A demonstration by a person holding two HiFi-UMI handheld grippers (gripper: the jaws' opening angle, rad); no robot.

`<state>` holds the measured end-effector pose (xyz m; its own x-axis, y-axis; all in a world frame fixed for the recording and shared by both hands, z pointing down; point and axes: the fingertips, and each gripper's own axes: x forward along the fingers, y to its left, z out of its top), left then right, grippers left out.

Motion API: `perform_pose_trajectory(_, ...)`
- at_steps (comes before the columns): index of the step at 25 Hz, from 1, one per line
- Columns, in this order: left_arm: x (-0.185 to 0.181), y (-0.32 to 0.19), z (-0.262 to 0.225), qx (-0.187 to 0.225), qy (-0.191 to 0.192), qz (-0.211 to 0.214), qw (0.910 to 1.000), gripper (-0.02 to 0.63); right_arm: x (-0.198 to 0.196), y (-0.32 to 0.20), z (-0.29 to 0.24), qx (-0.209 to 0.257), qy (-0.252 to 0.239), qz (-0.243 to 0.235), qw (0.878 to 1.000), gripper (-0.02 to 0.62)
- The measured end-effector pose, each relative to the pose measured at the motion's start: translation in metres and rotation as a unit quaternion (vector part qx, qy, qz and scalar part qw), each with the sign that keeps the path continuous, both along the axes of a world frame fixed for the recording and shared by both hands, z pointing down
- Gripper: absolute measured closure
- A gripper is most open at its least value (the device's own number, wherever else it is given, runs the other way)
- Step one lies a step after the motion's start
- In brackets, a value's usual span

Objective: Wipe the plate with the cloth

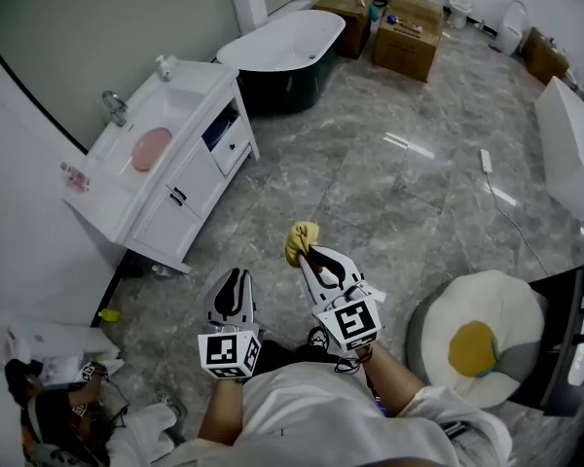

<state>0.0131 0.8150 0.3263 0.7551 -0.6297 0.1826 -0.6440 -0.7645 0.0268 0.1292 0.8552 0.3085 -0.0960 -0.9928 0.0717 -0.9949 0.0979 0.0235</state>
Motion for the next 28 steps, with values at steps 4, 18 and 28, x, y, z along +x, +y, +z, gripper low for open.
perform_pose_trajectory(4, -0.006, -0.019, 0.01, -0.015, -0.017, -0.017, 0.9996, 0.522, -0.007, -0.022, 0.011, -0.009, -0.014, -0.019, 1.0, 0.557)
perform_pose_trajectory(18, 0.013, -0.178, 0.03, -0.048, 0.017, 0.01, 0.9987, 0.517, -0.013, -0.172, 0.014, -0.066, 0.01, -0.024, 0.997, 0.557)
perform_pose_trajectory(28, -0.07, -0.346, 0.008, -0.024, 0.034, -0.021, 0.9989, 0.518, -0.073, -0.317, 0.005, -0.063, 0.04, -0.047, 0.996, 0.557)
